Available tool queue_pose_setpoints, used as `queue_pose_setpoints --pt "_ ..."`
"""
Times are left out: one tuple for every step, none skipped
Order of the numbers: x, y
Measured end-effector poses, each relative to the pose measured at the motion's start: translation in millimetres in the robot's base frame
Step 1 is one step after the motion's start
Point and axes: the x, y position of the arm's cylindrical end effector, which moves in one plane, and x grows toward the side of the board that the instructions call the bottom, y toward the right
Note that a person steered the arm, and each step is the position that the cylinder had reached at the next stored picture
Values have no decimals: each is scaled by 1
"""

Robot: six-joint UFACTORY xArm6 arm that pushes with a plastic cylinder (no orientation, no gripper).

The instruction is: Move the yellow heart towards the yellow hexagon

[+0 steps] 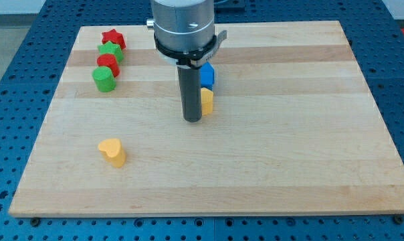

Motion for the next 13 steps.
queue_pose_setpoints --pt "-6 0" --pt "-8 0" --pt "-8 2" --pt "-9 2" --pt "-9 0" --pt "8 -17" --pt "9 -51" --pt "9 -97" --pt "16 -148" --pt "41 -179" --pt "83 -178" --pt "102 -157" --pt "91 -131"
